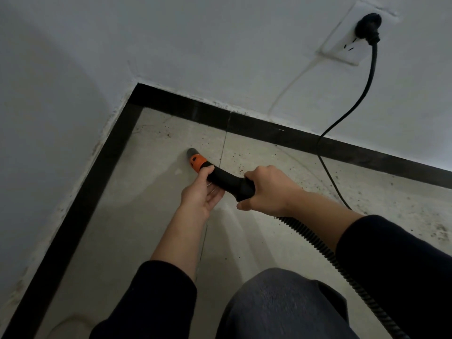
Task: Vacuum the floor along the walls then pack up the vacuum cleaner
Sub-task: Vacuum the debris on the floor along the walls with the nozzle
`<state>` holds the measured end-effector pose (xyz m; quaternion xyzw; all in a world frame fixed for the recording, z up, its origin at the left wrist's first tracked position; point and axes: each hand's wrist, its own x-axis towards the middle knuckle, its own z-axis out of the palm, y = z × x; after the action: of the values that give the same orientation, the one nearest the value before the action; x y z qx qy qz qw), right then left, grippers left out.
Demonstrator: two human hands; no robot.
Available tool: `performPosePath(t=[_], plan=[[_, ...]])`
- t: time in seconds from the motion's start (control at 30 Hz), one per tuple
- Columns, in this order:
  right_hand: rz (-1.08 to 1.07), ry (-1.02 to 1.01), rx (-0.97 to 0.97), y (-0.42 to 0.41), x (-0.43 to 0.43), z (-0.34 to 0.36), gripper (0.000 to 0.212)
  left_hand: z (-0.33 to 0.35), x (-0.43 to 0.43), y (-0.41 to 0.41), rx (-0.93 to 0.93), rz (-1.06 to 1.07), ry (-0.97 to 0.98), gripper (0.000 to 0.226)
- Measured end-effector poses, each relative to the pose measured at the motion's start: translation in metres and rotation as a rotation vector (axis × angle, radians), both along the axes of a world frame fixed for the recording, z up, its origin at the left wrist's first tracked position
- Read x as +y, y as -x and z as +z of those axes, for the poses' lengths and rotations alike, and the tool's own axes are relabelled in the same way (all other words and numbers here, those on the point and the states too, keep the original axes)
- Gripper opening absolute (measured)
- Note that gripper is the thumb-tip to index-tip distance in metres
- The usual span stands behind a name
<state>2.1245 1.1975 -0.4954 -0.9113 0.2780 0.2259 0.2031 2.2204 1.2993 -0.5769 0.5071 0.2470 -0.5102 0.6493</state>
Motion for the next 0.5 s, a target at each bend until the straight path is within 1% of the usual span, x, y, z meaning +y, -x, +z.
performPosePath(t=[0.27, 0.4, 0.5], plan=[[-0.045, 0.016, 0.032, 0.027, -0.014, 0.009, 0.034, 0.003, -0.019, 0.024, 0.009, -0.059, 0.013, 0.043], [-0.062, 0.006, 0.034, 0.036, -0.018, 0.009, 0.036, 0.002, -0.023, 0.032, -0.005, -0.080, 0.008, 0.039], [-0.064, -0.005, 0.036, 0.040, -0.017, 0.009, 0.033, 0.002, -0.021, 0.034, -0.023, -0.094, 0.010, 0.036]])
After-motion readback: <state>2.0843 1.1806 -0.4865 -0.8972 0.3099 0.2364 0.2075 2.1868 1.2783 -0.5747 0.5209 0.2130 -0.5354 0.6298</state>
